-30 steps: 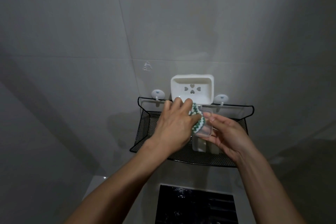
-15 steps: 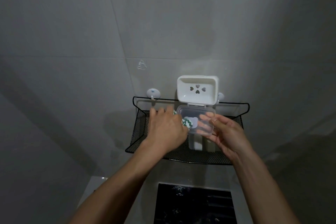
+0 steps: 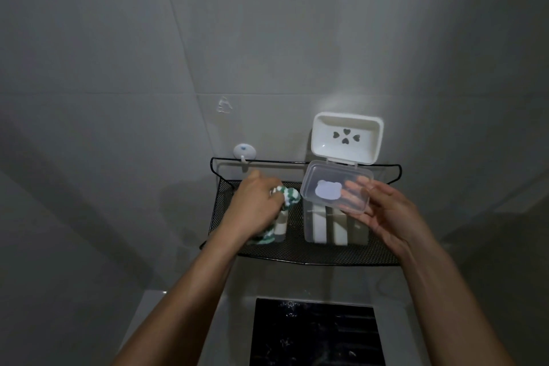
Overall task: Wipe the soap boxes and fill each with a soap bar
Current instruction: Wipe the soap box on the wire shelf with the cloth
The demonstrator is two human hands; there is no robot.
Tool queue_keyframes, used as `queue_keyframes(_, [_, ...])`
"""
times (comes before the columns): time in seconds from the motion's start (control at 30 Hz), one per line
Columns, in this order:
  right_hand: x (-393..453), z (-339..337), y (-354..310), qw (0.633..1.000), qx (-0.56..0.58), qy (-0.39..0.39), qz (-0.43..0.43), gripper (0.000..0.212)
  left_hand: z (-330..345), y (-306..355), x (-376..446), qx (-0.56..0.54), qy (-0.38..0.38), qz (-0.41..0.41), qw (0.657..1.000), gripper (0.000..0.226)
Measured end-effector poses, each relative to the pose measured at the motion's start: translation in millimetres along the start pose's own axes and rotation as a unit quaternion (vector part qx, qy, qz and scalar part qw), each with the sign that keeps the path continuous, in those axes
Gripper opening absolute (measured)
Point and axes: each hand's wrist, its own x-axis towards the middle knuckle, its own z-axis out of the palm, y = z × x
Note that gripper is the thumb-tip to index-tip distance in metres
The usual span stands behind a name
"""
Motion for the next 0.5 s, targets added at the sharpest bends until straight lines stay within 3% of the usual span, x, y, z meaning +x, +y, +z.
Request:
queue_keyframes(0.2, [-3.7, -5.8, -0.8, 0.999, 0.037, 0.000, 0.001, 0.021, 43.1, -9.3, -10.0, 0.055, -0.016, 0.056, 0.997, 0.026])
queue_keyframes(0.33, [-6.1, -2.5, 2.3, 0.999, 0.045, -0.001, -0.005, 0.021, 53.0, -20.1, -12.4, 0.138, -0.054, 0.081, 0.986, 0.012])
queue_keyframes(0.43, [-10.5, 6.9, 4.9, 0.998, 0.057, -0.012, -0.004, 0.031, 43.4, -15.3, -14.1, 0.064, -0.024, 0.055, 0.996, 0.027])
queue_keyframes(0.5, [-12.8, 16.7, 9.1, 0.998, 0.065, -0.020, 0.000, 0.028, 32.9, -3.4, -19.2, -0.078, 0.031, 0.010, 0.996, 0.021])
